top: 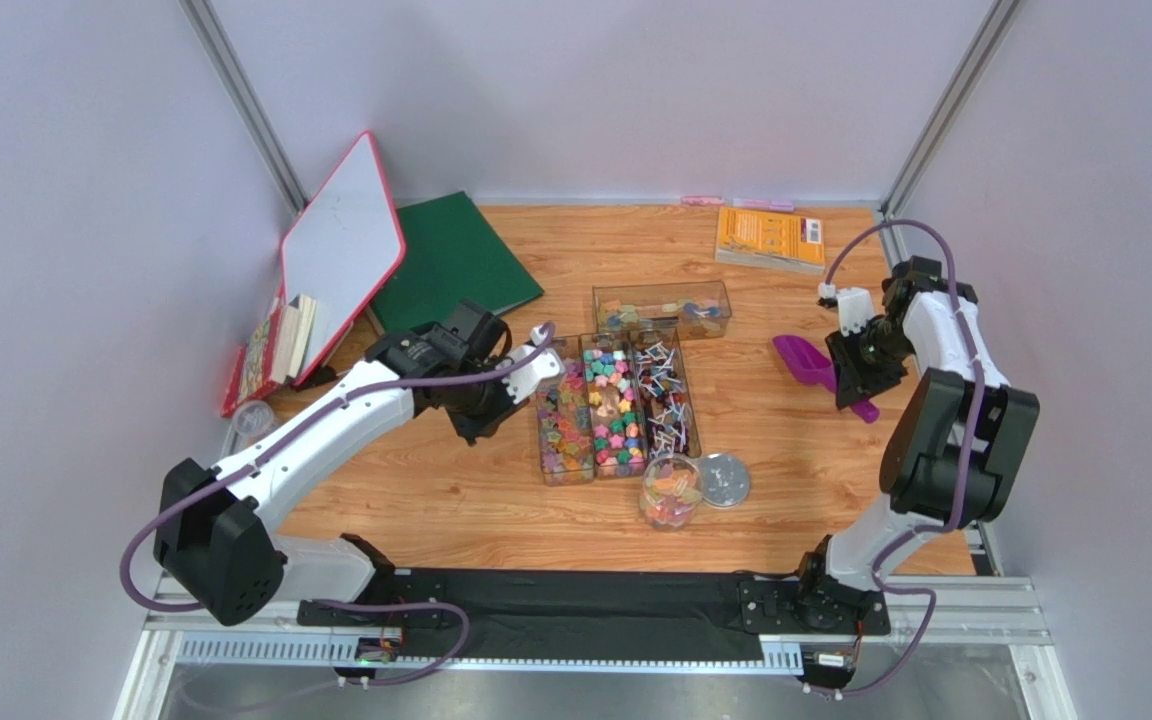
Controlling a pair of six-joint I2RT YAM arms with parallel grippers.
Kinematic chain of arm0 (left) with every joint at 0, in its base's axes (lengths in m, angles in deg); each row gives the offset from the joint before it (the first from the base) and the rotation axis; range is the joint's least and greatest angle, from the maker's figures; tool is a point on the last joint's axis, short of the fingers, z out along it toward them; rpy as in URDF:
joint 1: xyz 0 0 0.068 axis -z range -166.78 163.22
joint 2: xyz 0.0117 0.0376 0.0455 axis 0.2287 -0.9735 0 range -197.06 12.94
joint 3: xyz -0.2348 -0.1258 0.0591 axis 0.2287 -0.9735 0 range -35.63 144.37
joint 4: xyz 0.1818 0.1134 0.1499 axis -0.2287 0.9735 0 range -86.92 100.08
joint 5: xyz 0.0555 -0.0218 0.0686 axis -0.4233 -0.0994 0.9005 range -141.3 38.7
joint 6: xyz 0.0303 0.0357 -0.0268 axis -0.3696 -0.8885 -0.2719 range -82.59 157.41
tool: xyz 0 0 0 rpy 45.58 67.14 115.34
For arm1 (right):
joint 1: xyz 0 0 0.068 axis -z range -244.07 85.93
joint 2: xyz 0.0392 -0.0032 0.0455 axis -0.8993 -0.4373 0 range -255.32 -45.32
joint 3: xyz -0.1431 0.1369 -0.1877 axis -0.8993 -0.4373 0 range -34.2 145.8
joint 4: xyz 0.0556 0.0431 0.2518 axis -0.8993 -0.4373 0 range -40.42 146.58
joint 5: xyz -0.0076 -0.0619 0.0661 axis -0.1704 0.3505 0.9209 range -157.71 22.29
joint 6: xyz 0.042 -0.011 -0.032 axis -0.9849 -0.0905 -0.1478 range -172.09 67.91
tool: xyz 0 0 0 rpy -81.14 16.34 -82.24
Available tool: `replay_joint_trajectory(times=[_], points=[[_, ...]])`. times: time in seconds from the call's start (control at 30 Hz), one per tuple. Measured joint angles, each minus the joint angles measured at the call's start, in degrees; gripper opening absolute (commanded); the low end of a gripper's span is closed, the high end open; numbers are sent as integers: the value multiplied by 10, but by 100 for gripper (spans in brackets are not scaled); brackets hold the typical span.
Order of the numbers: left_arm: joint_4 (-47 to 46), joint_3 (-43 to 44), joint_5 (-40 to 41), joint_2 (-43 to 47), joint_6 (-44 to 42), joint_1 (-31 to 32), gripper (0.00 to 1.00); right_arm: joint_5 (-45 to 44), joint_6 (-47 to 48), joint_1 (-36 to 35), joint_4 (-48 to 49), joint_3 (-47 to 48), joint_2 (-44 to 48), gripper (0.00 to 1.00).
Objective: Pack the candies
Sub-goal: Place the spatula at the center of the board, then move the storage box to the center of the board.
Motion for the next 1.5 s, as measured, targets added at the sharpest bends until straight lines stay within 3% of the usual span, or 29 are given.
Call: replay_joint_trajectory(times=[0.23, 0.3, 0.33, 0.37, 0.43, 0.47, 0.57, 0.63, 0.7, 0.87, 1.03, 1.2, 1.27, 1.33, 1.5], points=[[-2, -52, -76, 4, 5, 71, 0, 16, -59, -1, 66, 4, -74, 0], [-15, -61, -93, -10, 12, 91, 0, 15, -63, -1, 84, 4, -78, 5], [-23, -63, -97, -20, 15, 97, 0, 14, -65, -1, 91, 4, -80, 8], [-32, -63, -104, -33, 18, 103, 0, 14, -67, -1, 99, 4, -82, 18], [-54, -63, -117, -62, 22, 109, 0, 14, -74, -1, 108, 7, -91, 23], [-65, -62, -122, -75, 24, 110, 0, 14, -77, -1, 113, 8, -96, 35], [-96, -59, -136, -119, 32, 111, 0, 13, -93, -1, 125, 8, -104, 46], [-113, -51, -146, -147, 35, 112, 0, 12, -101, -1, 129, 6, -105, 48], [-128, -43, -153, -168, 42, 113, 0, 12, -108, -3, 133, 1, -104, 58], [-147, -21, -172, -202, 51, 118, 0, 21, -124, -5, 136, -28, -73, 59], [-159, 28, -175, -259, 56, 125, 0, 59, -124, -5, 134, -71, 36, 60], [-172, 83, -165, -310, 56, 124, 0, 152, -3, -14, 93, -135, 219, 68], [-176, 106, -162, -327, 56, 123, 0, 183, 83, -33, 55, -173, 292, 76], [-178, 126, -160, -340, 57, 123, 0, 206, 167, -51, 12, -214, 338, 86], [-187, 169, -156, -372, 58, 123, 0, 235, 327, -61, -82, -286, 370, 95]])
